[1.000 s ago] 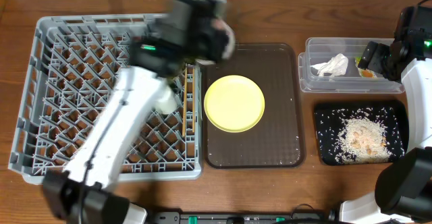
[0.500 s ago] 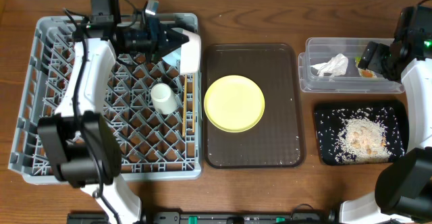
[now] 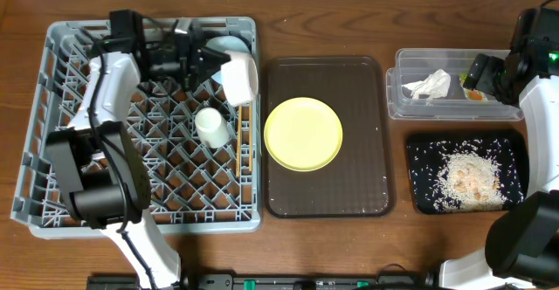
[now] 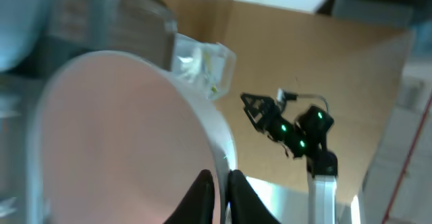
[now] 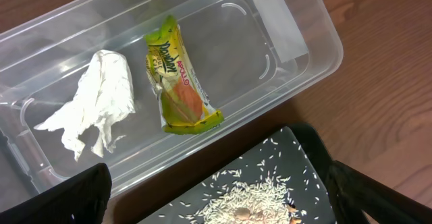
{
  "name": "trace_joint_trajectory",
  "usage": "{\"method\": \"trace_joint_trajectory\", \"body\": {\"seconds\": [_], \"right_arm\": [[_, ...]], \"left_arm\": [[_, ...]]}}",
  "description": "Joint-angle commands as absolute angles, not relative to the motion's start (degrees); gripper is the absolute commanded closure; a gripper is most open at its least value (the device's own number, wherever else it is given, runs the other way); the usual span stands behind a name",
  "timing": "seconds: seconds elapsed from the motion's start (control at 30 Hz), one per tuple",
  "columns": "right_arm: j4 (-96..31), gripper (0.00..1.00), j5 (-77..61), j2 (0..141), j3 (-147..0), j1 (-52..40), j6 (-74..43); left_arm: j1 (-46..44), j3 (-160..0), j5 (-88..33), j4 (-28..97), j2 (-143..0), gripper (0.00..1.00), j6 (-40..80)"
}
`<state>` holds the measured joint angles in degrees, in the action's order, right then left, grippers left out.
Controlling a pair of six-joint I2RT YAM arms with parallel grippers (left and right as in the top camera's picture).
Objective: Sort waste into correct bins and load items into the dishwasher rack
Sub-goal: 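Place the pink bowl in the rack beside the blue bowl and release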
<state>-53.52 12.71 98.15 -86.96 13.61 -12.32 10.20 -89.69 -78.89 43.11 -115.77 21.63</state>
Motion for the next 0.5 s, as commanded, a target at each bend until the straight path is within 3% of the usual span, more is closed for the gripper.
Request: {"method": "trace_joint_trajectory", "body": {"seconds": [0.0, 0.1, 0.17, 0.33, 0.47], "right_arm": [[-53.58, 0.01, 13.47, 97.01, -87.96, 13.96, -11.7], [-53.58, 0.01, 13.47, 97.01, -87.96, 13.96, -11.7], [-53.56, 0.01, 13.47, 97.01, -87.96, 13.96, -11.68], [-53.56, 0.01, 13.47, 97.01, -87.96, 13.96, -11.7], [-53.58, 0.01, 13.47, 97.01, -87.96, 13.96, -11.68]], "left_arm": [[11.18, -88.55, -72.07, 44.82, -117.25, 0.86, 17.54], [11.25, -88.53, -70.7, 45.98, -117.25, 0.83, 15.77], [11.25, -88.53, -70.61, 46.02, -117.25, 0.74, 14.79], [12.78, -88.53, -70.63, 46.0, -117.23, 0.7, 14.81], [15.53, -88.79, -70.57, 45.98, -117.08, 0.59, 14.81]]}}
